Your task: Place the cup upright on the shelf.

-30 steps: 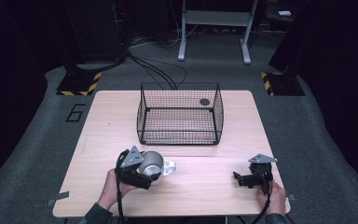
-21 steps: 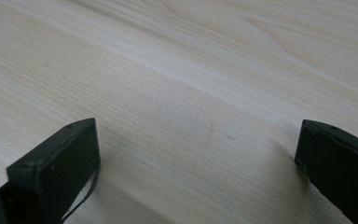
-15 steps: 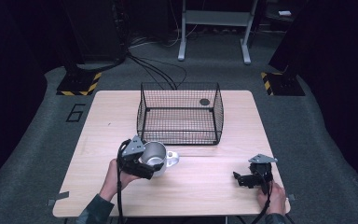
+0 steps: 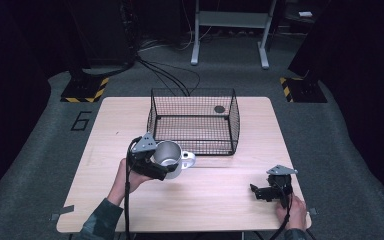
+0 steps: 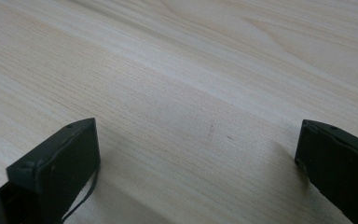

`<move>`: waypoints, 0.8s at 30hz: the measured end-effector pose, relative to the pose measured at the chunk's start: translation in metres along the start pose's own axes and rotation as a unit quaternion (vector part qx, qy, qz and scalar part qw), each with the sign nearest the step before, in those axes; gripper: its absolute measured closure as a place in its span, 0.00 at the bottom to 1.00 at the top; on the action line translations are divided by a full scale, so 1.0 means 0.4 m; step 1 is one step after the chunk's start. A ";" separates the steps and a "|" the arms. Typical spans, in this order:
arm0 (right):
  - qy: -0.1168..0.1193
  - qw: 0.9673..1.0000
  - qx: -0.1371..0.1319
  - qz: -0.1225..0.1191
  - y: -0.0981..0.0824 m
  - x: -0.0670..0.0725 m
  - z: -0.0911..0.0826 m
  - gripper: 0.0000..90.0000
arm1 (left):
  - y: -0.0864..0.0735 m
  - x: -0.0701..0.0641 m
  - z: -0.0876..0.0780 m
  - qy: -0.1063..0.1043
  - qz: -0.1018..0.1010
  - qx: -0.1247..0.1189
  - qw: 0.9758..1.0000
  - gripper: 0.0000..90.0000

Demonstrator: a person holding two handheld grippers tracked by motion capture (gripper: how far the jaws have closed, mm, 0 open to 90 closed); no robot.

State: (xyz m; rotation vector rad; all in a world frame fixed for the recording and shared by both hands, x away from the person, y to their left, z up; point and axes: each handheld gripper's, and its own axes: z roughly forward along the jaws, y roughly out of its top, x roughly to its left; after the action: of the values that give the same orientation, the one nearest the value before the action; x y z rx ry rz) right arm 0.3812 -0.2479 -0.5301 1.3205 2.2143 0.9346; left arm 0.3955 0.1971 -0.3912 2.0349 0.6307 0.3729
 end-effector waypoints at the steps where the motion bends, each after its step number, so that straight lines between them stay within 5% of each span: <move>1: 0.000 1.000 0.001 0.000 0.000 0.000 0.000 0.00 | 0.006 0.002 -0.002 0.000 0.003 0.001 1.000 0.07; 24: -0.001 1.000 -0.003 0.000 0.000 0.000 0.001 0.00 | 0.130 0.067 0.011 0.009 0.014 -0.014 1.000 0.07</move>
State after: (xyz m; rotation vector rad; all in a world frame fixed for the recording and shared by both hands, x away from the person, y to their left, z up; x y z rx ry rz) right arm 0.3813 -0.2478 -0.5304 1.3189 2.2084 0.9402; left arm 0.4344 0.1872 -0.3485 2.0176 0.6055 0.4160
